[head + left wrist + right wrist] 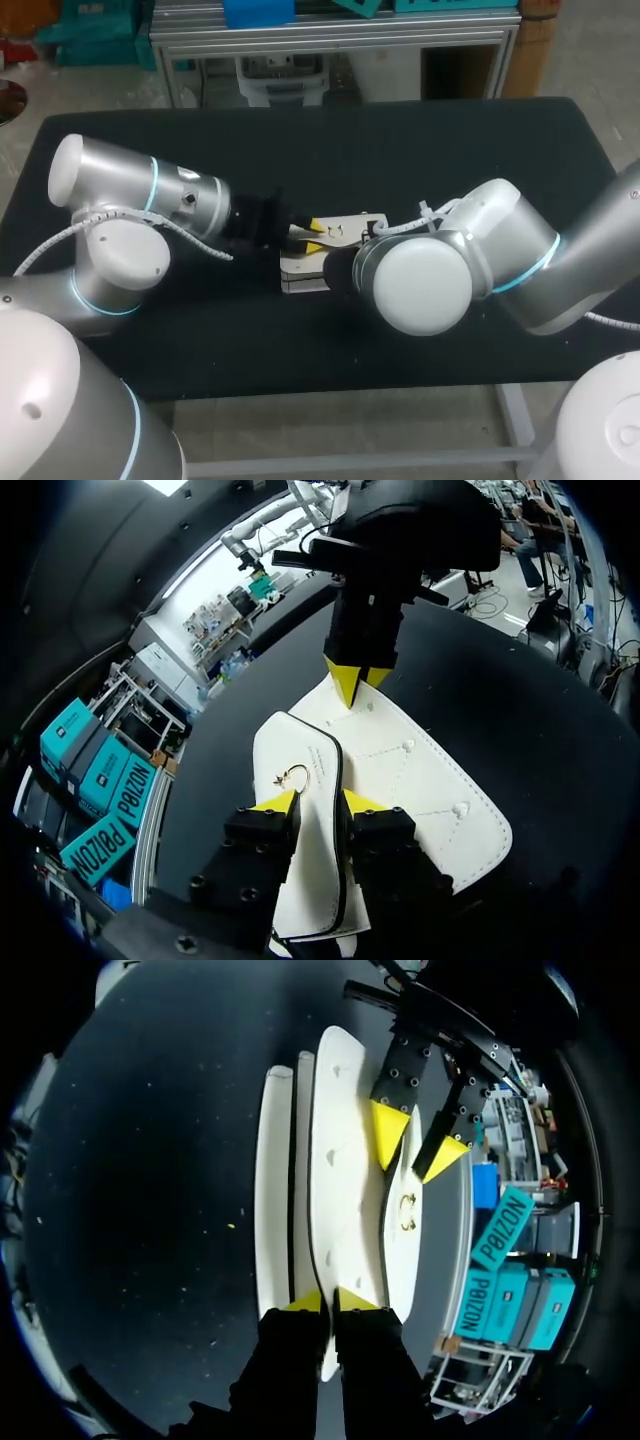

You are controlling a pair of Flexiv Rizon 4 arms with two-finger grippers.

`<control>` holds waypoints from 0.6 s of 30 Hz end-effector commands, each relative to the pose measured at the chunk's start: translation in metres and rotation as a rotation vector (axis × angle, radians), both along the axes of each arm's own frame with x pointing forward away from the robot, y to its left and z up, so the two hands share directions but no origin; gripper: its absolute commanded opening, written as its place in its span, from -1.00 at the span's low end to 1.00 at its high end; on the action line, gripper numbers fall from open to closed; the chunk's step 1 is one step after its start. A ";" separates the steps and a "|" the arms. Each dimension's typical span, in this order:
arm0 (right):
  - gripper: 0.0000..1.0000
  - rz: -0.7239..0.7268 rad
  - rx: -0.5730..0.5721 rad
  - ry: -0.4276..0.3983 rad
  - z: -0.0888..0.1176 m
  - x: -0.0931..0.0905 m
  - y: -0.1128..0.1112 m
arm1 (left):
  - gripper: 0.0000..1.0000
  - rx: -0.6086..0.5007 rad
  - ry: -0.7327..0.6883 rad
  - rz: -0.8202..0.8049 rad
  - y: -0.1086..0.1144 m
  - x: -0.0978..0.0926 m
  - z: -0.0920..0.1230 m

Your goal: Pick up the bag, open it, inspect its contents, close it, and place it on the opposite side

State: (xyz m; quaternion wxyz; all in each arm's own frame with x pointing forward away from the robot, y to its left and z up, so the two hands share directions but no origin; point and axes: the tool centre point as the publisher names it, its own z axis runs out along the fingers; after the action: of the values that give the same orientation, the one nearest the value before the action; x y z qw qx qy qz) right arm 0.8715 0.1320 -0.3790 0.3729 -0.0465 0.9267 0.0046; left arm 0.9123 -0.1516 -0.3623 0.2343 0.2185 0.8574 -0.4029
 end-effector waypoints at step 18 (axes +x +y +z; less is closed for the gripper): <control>-1.00 0.017 0.038 -0.328 -0.004 -0.002 -0.003 | -0.44 -0.017 -0.029 -0.019 -0.006 -0.004 -0.003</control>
State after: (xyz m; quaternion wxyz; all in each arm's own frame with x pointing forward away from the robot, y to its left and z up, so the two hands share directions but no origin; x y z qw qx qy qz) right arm 0.8715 0.1321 -0.3791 0.3729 -0.0466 0.9267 0.0046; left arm 0.9068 -0.1562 -0.3617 0.2431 0.2299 0.8498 -0.4074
